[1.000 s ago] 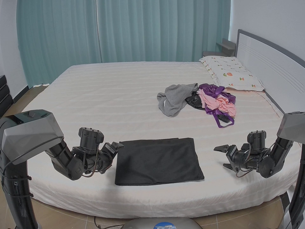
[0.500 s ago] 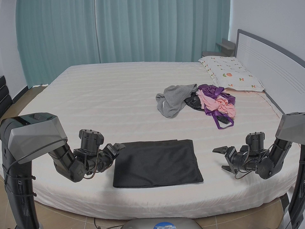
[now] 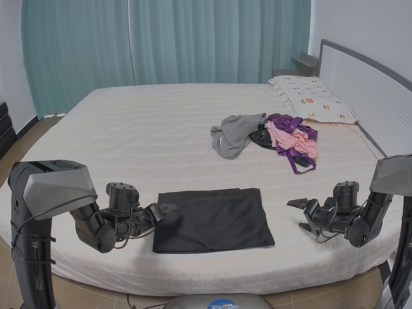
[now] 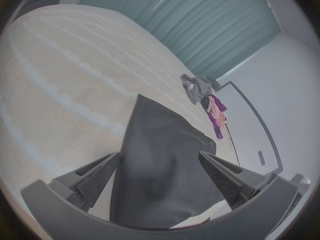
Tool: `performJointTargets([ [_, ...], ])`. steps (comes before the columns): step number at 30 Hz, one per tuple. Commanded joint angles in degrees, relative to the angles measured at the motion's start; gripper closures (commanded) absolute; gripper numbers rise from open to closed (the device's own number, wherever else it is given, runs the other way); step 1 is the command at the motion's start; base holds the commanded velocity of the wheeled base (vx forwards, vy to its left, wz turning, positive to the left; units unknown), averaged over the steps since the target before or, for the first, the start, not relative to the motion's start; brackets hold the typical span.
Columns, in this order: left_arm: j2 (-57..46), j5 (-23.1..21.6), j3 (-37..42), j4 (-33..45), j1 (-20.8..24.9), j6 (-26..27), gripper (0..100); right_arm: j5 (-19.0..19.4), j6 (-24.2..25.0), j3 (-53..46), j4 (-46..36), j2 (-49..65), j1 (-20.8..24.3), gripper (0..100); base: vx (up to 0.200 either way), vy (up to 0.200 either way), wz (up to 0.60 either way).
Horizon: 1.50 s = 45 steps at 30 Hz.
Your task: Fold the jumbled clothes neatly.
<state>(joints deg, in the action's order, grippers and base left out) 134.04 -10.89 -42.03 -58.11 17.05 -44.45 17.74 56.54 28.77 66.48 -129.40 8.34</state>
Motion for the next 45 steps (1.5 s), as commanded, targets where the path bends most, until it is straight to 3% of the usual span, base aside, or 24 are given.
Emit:
performJointTargets([
  [1, 2.02, -1.07, 0.90, -1.83, -0.36, 1.91, 0, 0.02, -0.03, -0.29, 0.06, -0.50, 0.01, 0, 0.000, 0.000, 0.00],
  [6, 4.92, -0.98, 0.46, -5.26, -0.18, 5.95, 0, -0.07, -0.03, -0.29, 0.15, -0.59, 0.63, 0, 0.000, 0.000, 0.00],
  [15, 5.18, -1.07, 0.20, -5.43, -0.18, 6.04, 0, -0.07, -0.03, -0.38, 0.15, -0.67, 0.63, 0, 0.000, 0.000, 0.00],
  [16, 5.18, -1.07, 0.11, -5.43, -0.27, 5.95, 100, -0.07, -0.03, -0.38, 0.15, -0.76, 0.63, 0, 0.000, 0.000, 0.00],
  [25, 4.83, -0.45, -0.07, -5.43, -0.27, 3.14, 100, -0.07, -0.03, -0.38, 0.15, -0.67, 0.63, 0, 0.000, 0.000, 0.00],
  [45, 4.30, 1.04, 1.25, -5.43, -2.03, 2.87, 100, -0.07, -0.03, -0.38, 0.15, -0.67, 0.63, 0, 0.000, 0.000, 0.00],
])
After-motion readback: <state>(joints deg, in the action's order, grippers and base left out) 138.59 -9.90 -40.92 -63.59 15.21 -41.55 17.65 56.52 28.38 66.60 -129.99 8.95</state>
